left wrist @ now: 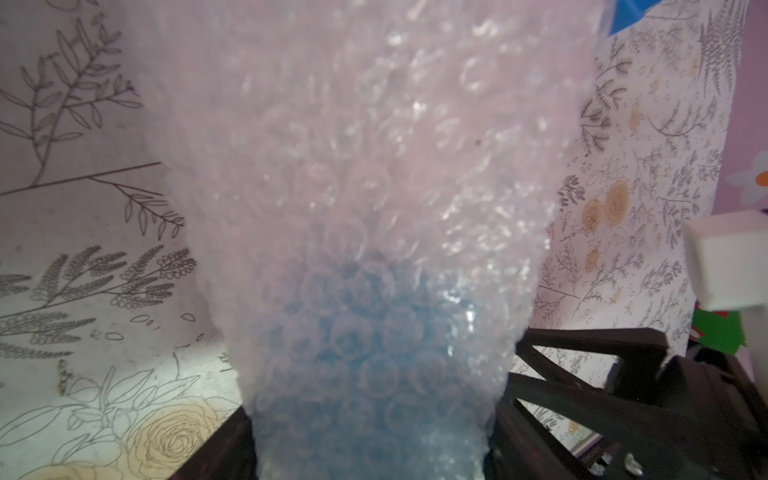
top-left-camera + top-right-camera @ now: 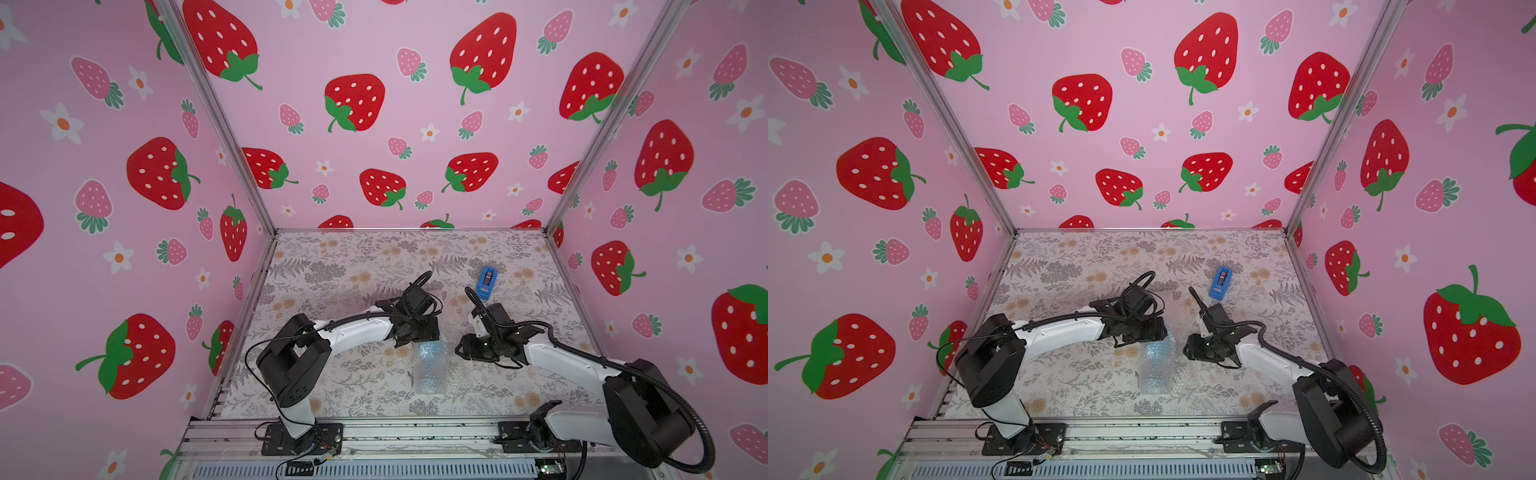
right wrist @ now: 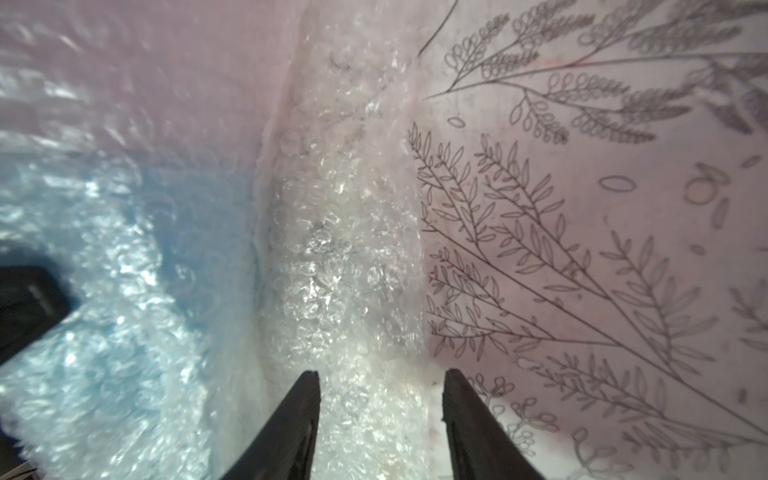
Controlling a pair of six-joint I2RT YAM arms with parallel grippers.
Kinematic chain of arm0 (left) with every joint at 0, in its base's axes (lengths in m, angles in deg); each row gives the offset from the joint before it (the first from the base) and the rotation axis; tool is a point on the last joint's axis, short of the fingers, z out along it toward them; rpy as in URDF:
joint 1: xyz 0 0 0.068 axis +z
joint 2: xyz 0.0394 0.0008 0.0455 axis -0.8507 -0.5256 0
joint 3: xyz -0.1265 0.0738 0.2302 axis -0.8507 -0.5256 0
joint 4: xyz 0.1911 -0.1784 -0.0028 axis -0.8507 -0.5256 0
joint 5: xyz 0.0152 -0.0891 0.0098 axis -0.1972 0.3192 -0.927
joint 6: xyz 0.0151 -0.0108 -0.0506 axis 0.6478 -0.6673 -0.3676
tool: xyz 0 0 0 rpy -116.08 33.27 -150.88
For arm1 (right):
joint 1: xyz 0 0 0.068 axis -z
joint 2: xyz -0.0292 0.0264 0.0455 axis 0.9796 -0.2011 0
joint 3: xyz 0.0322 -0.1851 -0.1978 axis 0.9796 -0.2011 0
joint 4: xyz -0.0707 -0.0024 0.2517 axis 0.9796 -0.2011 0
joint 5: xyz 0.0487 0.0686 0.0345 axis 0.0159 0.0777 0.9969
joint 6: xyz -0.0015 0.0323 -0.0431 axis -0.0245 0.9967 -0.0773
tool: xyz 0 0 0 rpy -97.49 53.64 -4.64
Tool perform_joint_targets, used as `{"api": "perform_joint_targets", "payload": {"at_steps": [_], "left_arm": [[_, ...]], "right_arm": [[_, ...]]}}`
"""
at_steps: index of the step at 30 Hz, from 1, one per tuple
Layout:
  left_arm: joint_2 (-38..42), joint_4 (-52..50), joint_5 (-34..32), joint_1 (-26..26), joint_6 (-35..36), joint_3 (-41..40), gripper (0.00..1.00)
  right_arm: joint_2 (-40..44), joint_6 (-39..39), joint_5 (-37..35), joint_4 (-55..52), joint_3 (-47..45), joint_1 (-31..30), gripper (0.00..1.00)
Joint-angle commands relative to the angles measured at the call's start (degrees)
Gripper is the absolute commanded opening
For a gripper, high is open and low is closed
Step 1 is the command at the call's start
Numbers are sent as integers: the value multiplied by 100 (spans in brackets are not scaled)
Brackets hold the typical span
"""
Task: Wrap wine glasses in bubble wrap
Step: Wrap the wine glass in bubble wrap.
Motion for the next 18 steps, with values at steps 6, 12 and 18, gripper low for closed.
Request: {"api": "perform_joint_targets", "payload": {"at_steps": [6, 12, 18], "left_arm": [[11, 27, -28, 13, 42, -135, 78], [3, 64, -28, 19, 32, -153, 78], [29, 80, -27, 13, 39, -193, 77]], "right_arm": [[-284, -133, 121, 207, 18, 19, 51], [-626, -121, 396, 423, 54, 18, 36], [-298, 142, 719, 613, -31, 19, 11]]}}
